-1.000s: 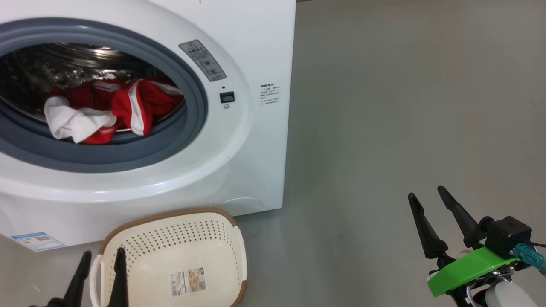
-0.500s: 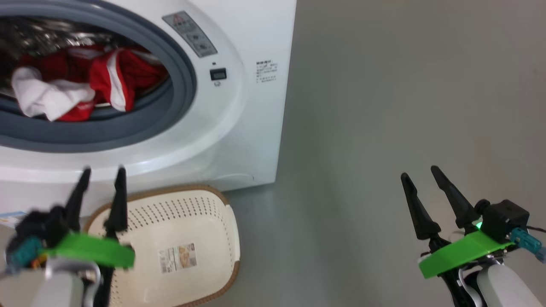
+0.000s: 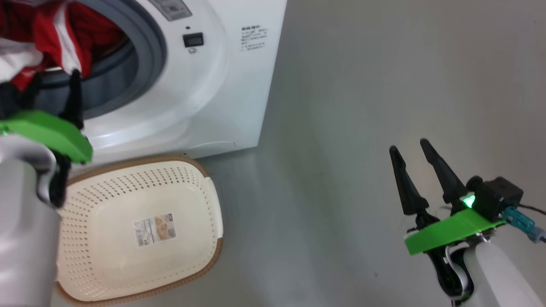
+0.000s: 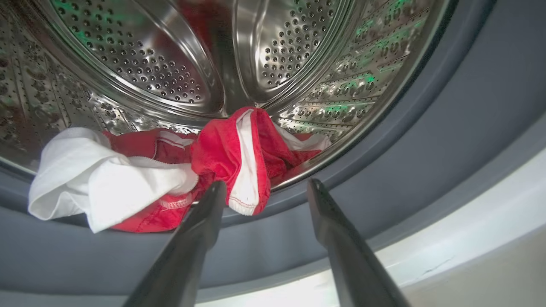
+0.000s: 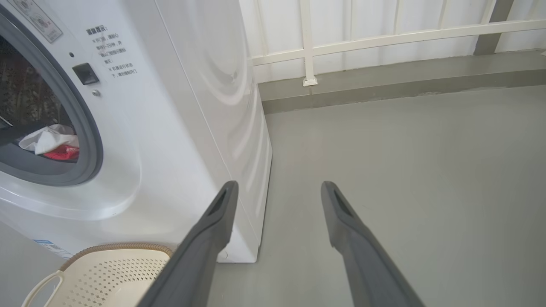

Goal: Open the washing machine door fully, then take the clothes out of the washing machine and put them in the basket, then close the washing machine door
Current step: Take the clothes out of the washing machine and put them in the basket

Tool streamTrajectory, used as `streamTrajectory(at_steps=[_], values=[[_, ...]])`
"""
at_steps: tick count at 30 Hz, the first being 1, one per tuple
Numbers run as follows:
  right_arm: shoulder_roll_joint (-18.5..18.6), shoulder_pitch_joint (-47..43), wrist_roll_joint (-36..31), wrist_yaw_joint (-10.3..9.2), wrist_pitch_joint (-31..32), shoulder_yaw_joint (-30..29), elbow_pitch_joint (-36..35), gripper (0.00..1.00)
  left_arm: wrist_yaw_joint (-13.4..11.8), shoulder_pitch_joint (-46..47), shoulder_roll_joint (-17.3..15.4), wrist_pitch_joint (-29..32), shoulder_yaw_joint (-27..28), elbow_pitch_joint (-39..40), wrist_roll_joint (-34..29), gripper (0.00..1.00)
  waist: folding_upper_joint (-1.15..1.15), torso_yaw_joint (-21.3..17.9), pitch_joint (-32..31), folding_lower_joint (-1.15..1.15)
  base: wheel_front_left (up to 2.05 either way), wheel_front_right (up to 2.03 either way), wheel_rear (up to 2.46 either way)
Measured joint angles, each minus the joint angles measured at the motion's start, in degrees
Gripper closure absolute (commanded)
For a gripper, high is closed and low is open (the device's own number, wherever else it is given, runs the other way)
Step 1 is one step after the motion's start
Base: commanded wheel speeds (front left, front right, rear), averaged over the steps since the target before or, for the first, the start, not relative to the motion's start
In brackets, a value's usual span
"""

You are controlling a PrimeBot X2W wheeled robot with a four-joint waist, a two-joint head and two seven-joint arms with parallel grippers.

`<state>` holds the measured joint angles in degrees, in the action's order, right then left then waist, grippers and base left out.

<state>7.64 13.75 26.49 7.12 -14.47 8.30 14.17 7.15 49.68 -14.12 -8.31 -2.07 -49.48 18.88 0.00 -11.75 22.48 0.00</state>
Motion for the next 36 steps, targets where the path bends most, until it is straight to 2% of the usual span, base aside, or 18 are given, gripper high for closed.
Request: streamTrajectory(at_steps=[8, 16, 36], values=[[-1.1, 3.1, -0.1, 0.00, -0.2, 0.6, -0.4, 0.00, 0.0, 10.6, -2.2, 3.0, -2.1, -9.7, -1.3, 0.00, 0.00, -1.9, 3.7, 0.00, 0.00, 0.00, 0.00], [-2.1, 4.5, -0.1, 0.00, -0.2, 1.6, -1.0, 0.00, -0.1, 16.7, -4.1, 4.7, -3.6, -17.7, -1.8, 0.00, 0.00, -3.7, 6.3, 0.00, 0.00, 0.00, 0.00], [-3.9, 5.7, 0.0, 0.00, -0.2, 2.1, -1.7, 0.00, -0.1, 25.3, -8.9, 4.2, -5.8, -24.0, -2.2, 0.00, 0.00, -8.7, 10.6, 0.00, 0.00, 0.00, 0.00]])
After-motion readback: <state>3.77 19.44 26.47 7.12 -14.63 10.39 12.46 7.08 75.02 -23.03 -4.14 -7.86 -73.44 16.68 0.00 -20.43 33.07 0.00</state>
